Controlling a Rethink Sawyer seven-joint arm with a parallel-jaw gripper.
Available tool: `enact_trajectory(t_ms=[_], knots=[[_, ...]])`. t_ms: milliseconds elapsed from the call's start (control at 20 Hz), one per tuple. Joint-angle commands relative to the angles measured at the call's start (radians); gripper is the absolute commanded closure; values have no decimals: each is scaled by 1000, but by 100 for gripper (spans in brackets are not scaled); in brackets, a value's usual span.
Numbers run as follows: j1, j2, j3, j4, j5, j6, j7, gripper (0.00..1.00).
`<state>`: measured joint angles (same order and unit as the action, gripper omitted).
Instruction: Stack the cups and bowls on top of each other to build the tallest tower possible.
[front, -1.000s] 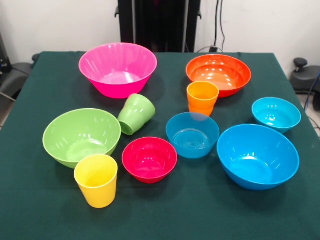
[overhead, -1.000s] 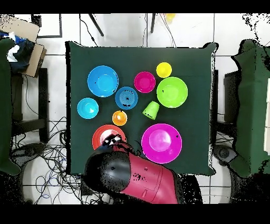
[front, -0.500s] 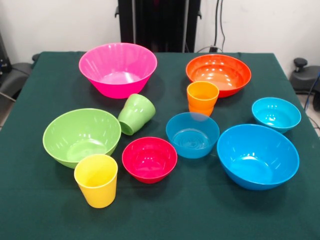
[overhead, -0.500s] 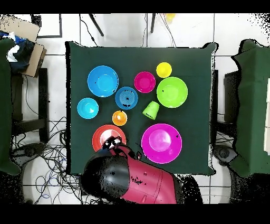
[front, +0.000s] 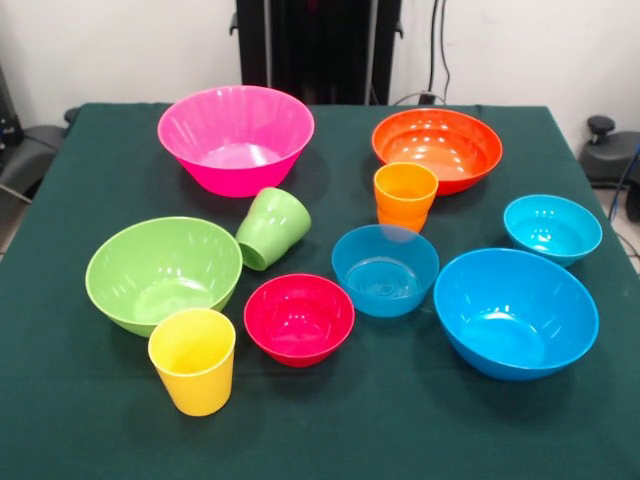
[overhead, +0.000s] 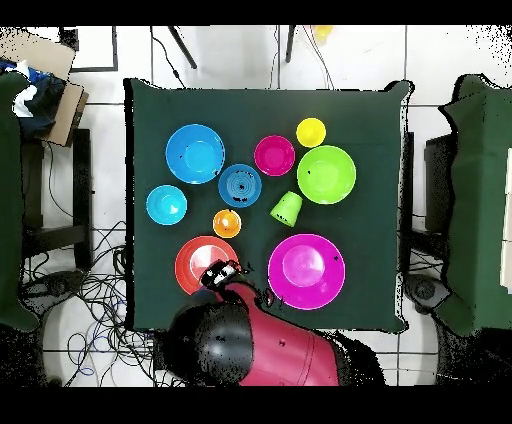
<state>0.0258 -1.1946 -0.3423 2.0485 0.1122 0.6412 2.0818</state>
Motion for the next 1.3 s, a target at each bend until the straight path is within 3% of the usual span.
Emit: enact_trajectory(t_ms=[50, 300, 650, 1300], knots=[[-56, 31, 142, 130, -26, -116, -64, 0], [-92, 81, 174, 113, -65, -177, -53, 0], [-146, 249, 204, 53, -161, -359, -18, 0], [-247, 387, 290, -61, -226, -451, -22, 0]])
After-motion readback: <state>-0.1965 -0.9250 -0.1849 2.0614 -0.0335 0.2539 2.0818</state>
